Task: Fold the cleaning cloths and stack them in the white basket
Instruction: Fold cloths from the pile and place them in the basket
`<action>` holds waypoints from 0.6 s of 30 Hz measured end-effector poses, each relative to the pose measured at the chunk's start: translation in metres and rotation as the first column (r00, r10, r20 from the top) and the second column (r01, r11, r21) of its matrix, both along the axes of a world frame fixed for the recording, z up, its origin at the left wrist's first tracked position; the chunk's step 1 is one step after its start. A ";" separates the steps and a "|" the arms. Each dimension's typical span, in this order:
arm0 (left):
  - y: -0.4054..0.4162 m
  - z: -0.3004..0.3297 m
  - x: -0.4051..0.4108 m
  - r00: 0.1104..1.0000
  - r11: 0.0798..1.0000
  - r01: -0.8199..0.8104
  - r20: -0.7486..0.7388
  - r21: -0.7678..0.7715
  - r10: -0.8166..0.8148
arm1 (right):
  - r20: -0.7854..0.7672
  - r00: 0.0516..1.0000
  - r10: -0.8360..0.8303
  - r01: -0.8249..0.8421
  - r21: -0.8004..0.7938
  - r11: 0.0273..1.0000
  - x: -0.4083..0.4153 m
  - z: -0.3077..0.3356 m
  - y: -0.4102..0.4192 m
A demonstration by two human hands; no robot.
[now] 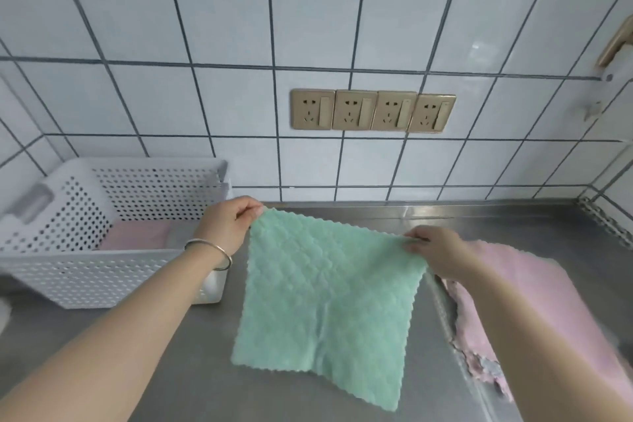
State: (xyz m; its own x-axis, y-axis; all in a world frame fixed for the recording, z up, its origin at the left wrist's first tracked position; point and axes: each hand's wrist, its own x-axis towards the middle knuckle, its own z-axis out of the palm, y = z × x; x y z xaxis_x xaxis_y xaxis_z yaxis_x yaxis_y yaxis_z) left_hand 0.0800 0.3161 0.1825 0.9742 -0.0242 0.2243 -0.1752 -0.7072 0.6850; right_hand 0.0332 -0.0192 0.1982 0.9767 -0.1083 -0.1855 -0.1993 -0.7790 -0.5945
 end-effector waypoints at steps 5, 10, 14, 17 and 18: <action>0.023 0.033 0.003 0.987 0.995 -0.043 0.149 -0.087 0.056 | 0.320 0.944 -0.081 0.077 0.024 0.997 0.009 0.035 0.024; 0.040 0.040 -0.024 0.972 0.996 0.078 0.226 -0.039 -0.067 | 0.401 0.916 0.011 -0.006 -0.013 1.000 -0.009 0.045 0.022; 0.049 0.001 -0.058 0.972 0.979 0.202 0.119 0.038 -0.205 | 0.249 0.957 0.147 -0.118 -0.128 0.985 -0.026 0.004 0.015; 0.055 -0.050 -0.081 0.962 0.943 0.266 -0.001 0.201 -0.271 | 0.087 0.967 0.238 -0.221 -0.166 0.961 -0.046 -0.048 0.015; 0.057 -0.068 -0.088 0.955 0.926 0.292 -0.025 0.238 -0.294 | 0.039 0.965 0.259 -0.247 -0.184 0.951 -0.053 -0.067 0.016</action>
